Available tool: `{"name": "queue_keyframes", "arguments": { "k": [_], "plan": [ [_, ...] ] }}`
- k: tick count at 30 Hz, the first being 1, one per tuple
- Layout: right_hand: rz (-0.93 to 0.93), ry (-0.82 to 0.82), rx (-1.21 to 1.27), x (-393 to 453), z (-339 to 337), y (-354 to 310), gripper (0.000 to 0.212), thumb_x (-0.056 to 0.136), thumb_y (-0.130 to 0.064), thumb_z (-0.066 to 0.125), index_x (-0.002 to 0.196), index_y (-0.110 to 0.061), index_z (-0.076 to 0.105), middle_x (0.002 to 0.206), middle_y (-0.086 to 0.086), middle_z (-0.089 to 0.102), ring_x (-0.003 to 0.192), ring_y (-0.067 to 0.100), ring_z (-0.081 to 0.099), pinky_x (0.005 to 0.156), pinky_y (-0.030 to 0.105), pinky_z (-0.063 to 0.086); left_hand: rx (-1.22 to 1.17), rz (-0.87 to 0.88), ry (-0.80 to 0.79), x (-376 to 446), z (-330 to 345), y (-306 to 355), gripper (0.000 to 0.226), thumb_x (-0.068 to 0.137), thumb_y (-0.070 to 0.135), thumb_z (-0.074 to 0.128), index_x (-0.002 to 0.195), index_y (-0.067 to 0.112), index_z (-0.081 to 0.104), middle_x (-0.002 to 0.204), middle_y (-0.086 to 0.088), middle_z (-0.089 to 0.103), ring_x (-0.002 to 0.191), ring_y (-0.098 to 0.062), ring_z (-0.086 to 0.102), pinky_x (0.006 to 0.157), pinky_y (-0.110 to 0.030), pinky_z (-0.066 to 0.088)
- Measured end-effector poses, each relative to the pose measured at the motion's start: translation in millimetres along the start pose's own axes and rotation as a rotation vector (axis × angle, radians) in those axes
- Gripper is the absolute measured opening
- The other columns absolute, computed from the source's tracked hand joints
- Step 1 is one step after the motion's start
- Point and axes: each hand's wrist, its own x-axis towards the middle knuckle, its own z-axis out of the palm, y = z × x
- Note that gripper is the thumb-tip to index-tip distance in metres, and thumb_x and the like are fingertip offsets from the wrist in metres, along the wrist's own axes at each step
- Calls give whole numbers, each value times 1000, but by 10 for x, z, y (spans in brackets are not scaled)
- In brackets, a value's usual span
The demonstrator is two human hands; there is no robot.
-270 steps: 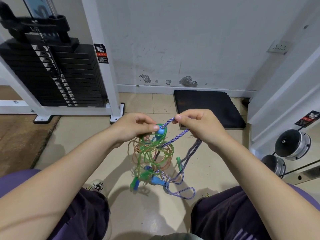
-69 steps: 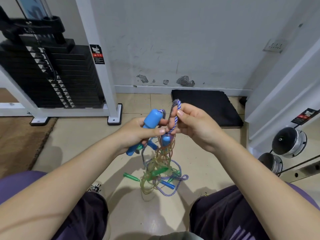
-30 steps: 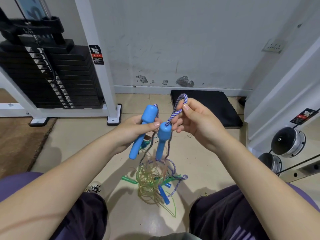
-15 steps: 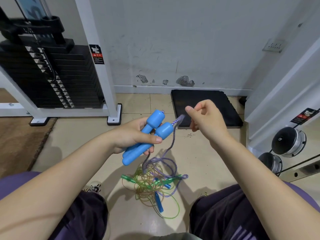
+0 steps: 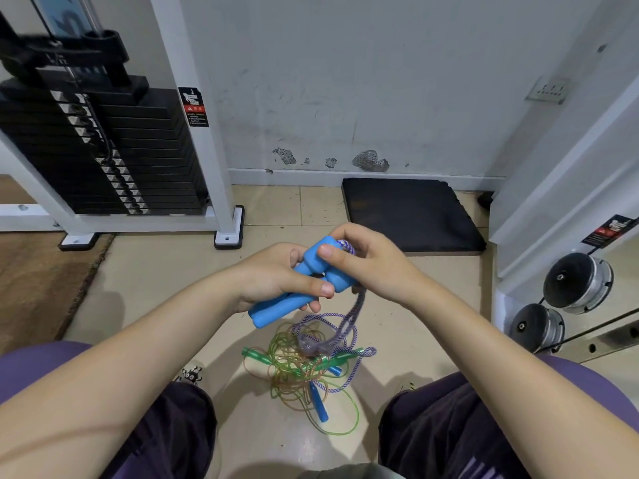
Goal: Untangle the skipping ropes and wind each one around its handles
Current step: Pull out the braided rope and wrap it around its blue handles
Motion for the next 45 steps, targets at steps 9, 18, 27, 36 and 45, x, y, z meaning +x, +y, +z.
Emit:
{"name": "queue_keyframes", "arguments": {
  "k": [9,18,27,36,45],
  "plan": [
    [39,112,-58,31,-131,-33,36,95,-37,60,92,-1,61,62,-3,41,47,6,35,46,19,32,229,-134,-148,-100,-78,68,20,85,15,75,98,7,63,84,-11,71,62,-23,66,64,-29,54],
    [84,144,73,2,-255,-57,39,95,-39,59,94,1,59,62,0,39,48,13,32,42,21,27,166,-129,-142,-114,-96,66,27,86,31,68,96,8,59,80,-12,71,61,-25,67,43,-23,43],
    [70,126,90,3,-266,-63,25,94,-34,62,92,-10,69,61,-5,43,49,10,34,43,18,29,145,-111,-147,-91,-115,50,30,87,33,71,81,4,66,63,-15,59,49,-20,46,42,-20,28],
    [87,142,178,30,-321,-36,32,95,-45,55,89,-15,66,64,5,49,46,19,36,43,23,27,8,-59,-122,-70,-126,33,30,88,32,62,94,2,56,63,-10,53,40,-16,44,36,-20,25],
    [158,264,-163,77,-279,119,23,90,-17,67,103,-16,49,76,7,60,45,18,54,46,28,44,-318,146,514,2,-230,114,23,96,33,58,93,10,57,63,-2,49,42,-13,37,36,-16,25]
  ]
}}
